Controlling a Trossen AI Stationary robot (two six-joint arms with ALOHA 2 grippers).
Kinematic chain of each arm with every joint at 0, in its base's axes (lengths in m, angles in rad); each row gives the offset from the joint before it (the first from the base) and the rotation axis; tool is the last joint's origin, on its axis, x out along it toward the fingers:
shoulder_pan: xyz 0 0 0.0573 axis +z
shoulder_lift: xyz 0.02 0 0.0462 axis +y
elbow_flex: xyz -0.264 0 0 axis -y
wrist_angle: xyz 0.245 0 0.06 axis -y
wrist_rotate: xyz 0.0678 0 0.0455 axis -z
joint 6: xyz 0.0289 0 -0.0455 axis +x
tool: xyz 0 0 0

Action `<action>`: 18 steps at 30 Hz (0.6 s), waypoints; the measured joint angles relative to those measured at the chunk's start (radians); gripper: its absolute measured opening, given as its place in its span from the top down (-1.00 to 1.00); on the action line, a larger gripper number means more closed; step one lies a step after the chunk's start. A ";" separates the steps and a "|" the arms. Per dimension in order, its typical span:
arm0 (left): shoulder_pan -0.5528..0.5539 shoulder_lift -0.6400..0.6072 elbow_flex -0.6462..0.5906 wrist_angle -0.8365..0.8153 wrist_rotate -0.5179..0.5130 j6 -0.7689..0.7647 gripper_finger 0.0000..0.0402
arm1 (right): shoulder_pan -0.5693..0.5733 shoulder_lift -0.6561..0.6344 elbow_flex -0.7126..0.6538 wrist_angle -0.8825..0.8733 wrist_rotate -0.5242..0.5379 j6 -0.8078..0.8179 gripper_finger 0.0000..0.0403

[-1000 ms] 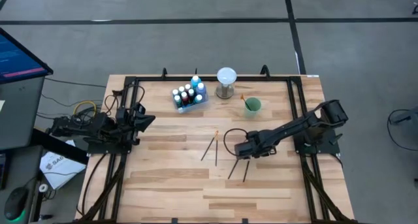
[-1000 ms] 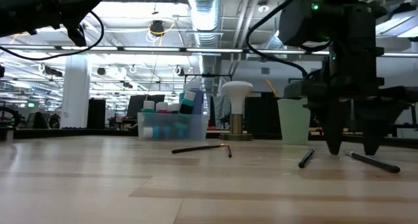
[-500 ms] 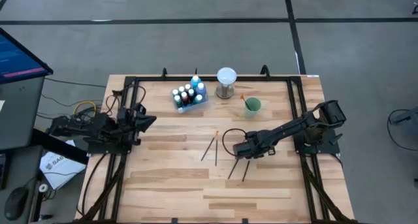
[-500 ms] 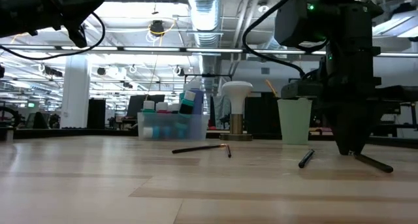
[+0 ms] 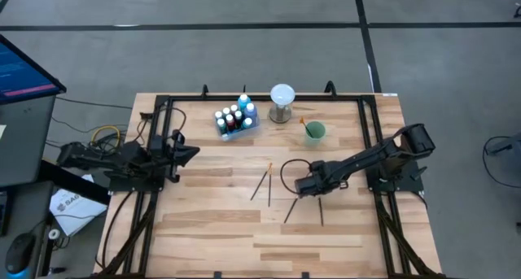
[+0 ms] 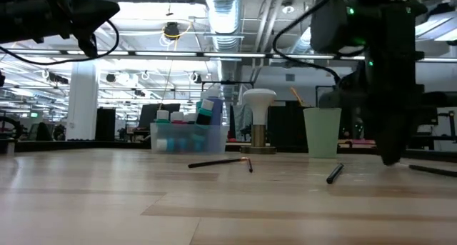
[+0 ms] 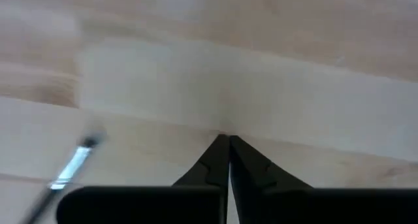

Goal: Pick & Place Paint Supplies
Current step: Put the right silver paint brush into the cup

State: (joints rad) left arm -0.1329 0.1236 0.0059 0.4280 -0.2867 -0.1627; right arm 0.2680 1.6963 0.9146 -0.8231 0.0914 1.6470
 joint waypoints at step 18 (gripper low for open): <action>0.000 0.087 0.000 0.003 0.003 0.000 0.97 | 0.000 -0.360 0.059 -0.036 0.298 -0.130 1.00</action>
State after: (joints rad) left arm -0.1333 0.2109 0.0062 0.4307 -0.2832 -0.1627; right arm 0.2680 1.3365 0.9741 -0.8593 0.3897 1.5168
